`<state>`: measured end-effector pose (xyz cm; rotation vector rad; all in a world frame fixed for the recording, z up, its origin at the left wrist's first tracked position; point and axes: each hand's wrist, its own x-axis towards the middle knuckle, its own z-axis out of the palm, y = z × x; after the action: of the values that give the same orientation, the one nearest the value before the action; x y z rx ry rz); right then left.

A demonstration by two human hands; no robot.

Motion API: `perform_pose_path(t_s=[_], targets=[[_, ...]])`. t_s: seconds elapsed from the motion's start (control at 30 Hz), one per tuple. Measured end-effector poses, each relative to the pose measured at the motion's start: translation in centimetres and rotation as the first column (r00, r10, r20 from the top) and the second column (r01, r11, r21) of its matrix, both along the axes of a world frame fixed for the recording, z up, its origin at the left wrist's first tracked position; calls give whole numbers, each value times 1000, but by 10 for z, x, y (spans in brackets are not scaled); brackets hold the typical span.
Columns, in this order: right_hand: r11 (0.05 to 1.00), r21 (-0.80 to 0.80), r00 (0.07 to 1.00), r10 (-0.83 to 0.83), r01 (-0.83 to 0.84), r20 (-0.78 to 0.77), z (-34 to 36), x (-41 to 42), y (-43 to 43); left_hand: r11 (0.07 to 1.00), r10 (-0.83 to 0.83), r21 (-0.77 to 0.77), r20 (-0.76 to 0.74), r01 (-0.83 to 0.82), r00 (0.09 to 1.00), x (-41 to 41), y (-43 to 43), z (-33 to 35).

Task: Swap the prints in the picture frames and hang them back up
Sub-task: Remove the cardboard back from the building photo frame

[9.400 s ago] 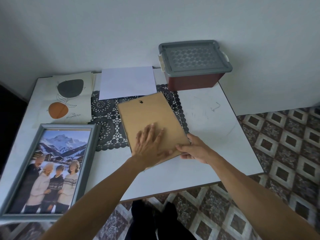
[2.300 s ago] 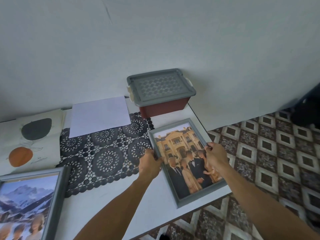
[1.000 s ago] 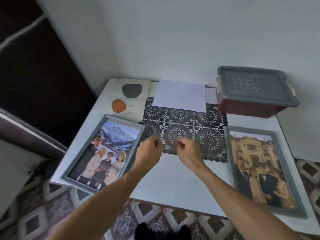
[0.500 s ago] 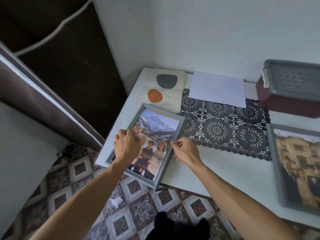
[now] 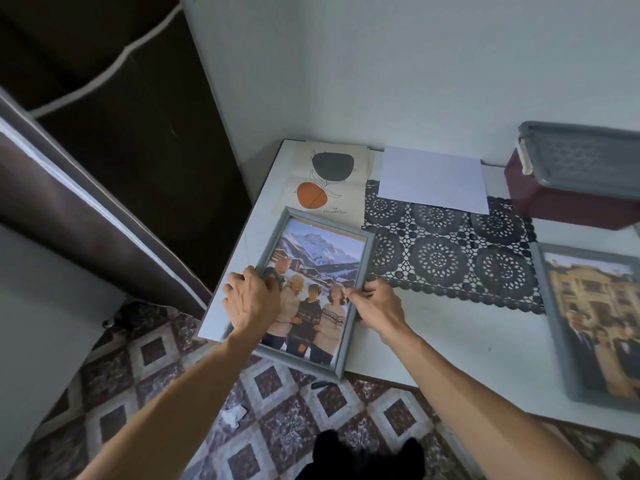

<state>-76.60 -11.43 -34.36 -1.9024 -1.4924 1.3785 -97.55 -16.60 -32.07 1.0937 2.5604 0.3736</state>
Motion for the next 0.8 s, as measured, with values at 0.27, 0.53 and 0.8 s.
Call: perform_pose_path(t_s=[0.27, 0.53, 0.8], targets=[[967, 99, 905, -180, 234, -386, 31, 21, 0, 995, -17, 103, 61, 10, 998, 22, 16, 21], [890, 295, 854, -171, 348, -492, 121, 96, 12, 971, -179, 204, 296, 121, 938, 108, 51, 28], [752, 633, 983, -129, 183, -132, 169, 148, 25, 855, -497, 511, 765, 83, 409, 207, 77, 85]])
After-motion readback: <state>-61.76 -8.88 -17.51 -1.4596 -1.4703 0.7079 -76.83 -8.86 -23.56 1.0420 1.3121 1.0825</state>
